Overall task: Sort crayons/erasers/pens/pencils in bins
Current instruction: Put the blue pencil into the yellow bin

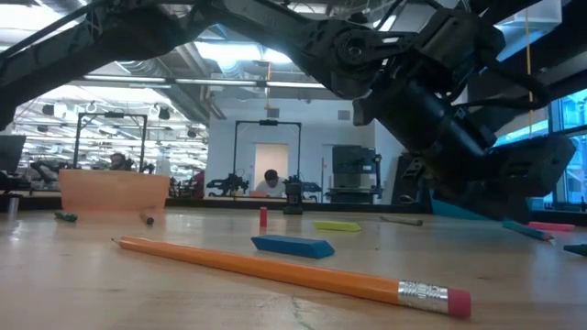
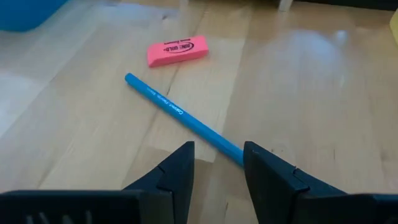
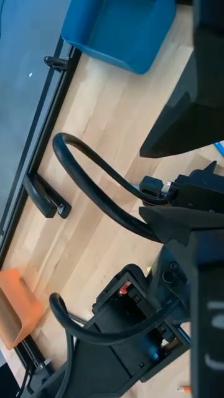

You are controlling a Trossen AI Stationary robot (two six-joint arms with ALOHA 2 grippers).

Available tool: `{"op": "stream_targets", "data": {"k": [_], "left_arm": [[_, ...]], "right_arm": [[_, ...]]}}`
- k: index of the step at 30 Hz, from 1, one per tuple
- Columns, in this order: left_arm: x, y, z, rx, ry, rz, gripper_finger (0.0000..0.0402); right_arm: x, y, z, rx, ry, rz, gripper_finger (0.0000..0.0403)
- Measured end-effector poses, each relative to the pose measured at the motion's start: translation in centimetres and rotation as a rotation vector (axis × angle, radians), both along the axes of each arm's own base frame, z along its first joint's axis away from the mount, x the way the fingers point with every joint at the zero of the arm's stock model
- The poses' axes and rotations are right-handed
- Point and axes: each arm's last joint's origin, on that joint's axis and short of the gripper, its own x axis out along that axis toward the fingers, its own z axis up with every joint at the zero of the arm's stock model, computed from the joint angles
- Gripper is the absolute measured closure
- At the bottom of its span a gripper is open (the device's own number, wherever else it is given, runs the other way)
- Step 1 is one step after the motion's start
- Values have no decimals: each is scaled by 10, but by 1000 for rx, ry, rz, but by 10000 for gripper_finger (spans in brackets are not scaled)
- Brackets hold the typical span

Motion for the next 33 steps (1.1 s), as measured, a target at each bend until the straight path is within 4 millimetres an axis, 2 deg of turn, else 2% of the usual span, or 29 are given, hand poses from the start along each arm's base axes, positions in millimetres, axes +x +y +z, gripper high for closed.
{"op": "stream_targets", "data": {"k": [5, 12, 18, 21, 25, 33], "left_arm": [[0, 0, 0, -1, -2, 0, 272], [6, -5, 8, -86, -121, -16, 272], [8, -5, -11, -54, -126, 33, 272], [8, -4, -21, -43, -103, 35, 272], [6, -4, -24, -16, -66, 18, 272], [0, -3, -17, 92, 53, -60, 278]], "right_arm": [[0, 0, 0, 4, 2, 0, 261], [0, 0, 0, 4, 14, 9, 261], [1, 1, -1, 15, 21, 20, 261], [2, 2, -1, 22, 25, 27, 261], [2, 2, -1, 30, 31, 27, 261], [1, 3, -1, 31, 33, 30, 261]]}}
